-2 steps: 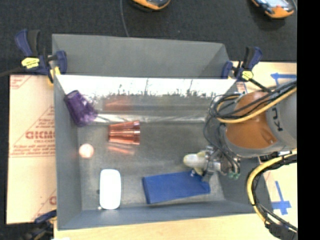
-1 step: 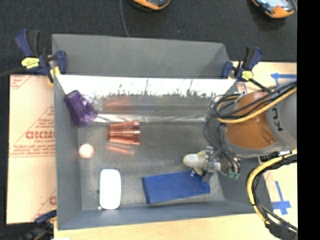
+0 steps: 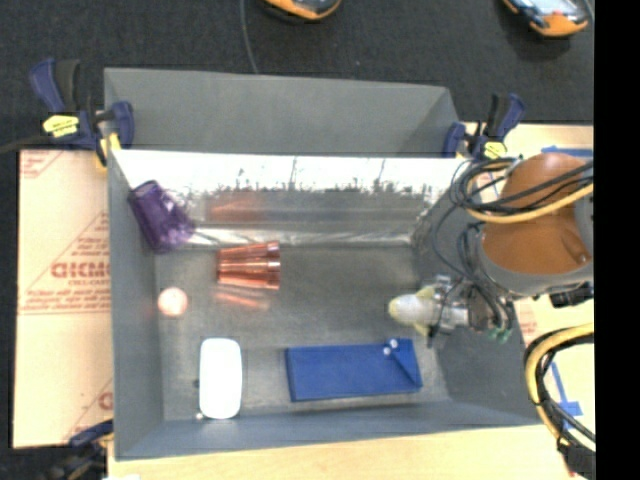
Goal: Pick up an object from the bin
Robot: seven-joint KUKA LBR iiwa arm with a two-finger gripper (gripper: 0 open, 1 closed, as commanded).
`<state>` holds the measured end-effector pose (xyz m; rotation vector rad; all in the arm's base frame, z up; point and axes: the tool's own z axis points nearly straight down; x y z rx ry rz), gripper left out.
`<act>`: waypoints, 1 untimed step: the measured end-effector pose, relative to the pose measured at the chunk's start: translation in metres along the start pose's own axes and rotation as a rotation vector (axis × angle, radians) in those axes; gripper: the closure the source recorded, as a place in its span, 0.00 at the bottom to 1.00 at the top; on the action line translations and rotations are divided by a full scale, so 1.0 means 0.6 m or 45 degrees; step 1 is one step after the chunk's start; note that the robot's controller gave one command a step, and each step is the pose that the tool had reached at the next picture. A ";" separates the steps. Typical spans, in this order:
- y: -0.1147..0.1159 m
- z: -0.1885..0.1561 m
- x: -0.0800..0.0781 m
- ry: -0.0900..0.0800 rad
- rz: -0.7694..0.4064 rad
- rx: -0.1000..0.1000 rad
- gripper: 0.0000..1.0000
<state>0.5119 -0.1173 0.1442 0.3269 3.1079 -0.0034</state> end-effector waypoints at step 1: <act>-0.011 -0.139 -0.001 0.001 -0.011 0.000 1.00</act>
Offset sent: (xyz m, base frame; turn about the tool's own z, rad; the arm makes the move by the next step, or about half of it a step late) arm -0.0035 -0.0054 0.0484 0.0156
